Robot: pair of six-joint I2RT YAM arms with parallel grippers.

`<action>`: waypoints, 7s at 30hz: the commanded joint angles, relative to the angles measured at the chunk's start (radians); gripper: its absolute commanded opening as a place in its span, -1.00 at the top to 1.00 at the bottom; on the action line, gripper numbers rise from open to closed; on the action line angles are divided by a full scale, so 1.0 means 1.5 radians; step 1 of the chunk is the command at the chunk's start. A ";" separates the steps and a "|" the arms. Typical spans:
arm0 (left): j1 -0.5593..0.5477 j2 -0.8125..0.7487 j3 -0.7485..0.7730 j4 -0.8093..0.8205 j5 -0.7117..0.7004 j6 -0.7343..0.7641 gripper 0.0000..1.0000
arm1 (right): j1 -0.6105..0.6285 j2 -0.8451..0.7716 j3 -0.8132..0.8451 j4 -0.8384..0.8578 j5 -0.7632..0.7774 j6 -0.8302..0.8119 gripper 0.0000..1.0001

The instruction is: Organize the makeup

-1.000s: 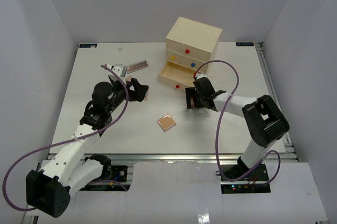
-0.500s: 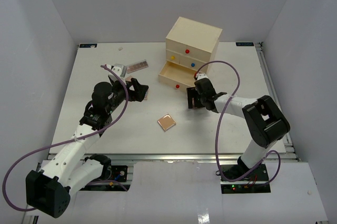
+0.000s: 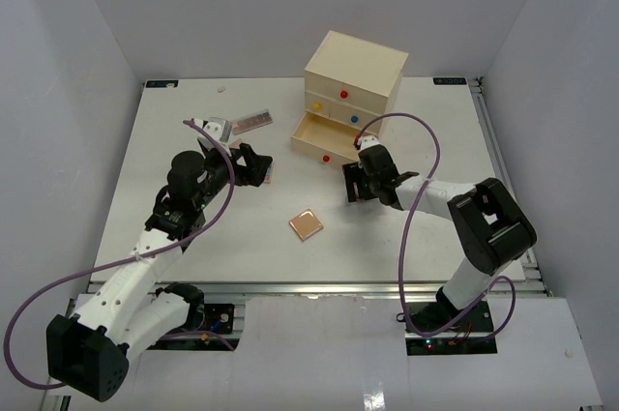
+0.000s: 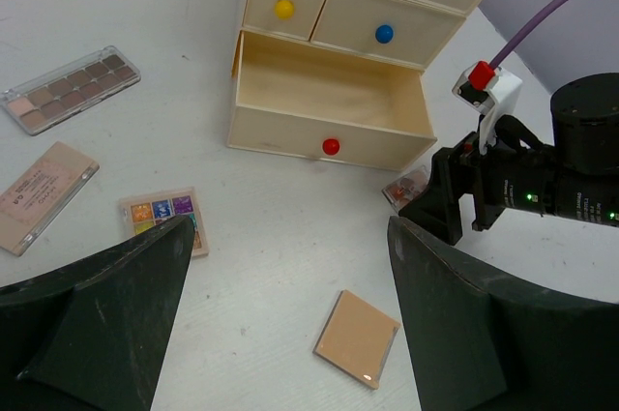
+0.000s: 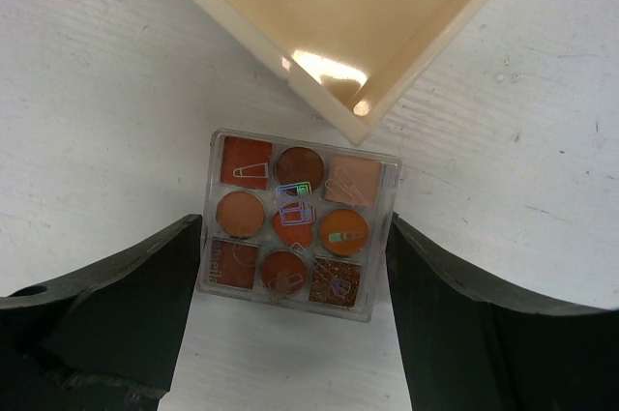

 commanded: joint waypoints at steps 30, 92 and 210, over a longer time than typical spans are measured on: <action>0.004 -0.014 -0.009 0.001 0.002 0.004 -0.85 | 0.000 -0.230 0.059 -0.053 -0.154 -0.165 0.06; -0.288 0.455 0.211 -0.330 -0.084 0.099 -0.96 | -0.257 -0.262 0.097 -0.138 -0.840 -0.354 -0.81; -0.007 0.133 0.183 -0.124 -0.161 -0.021 -0.96 | 0.027 -0.015 0.313 -0.269 -0.418 -0.372 -0.80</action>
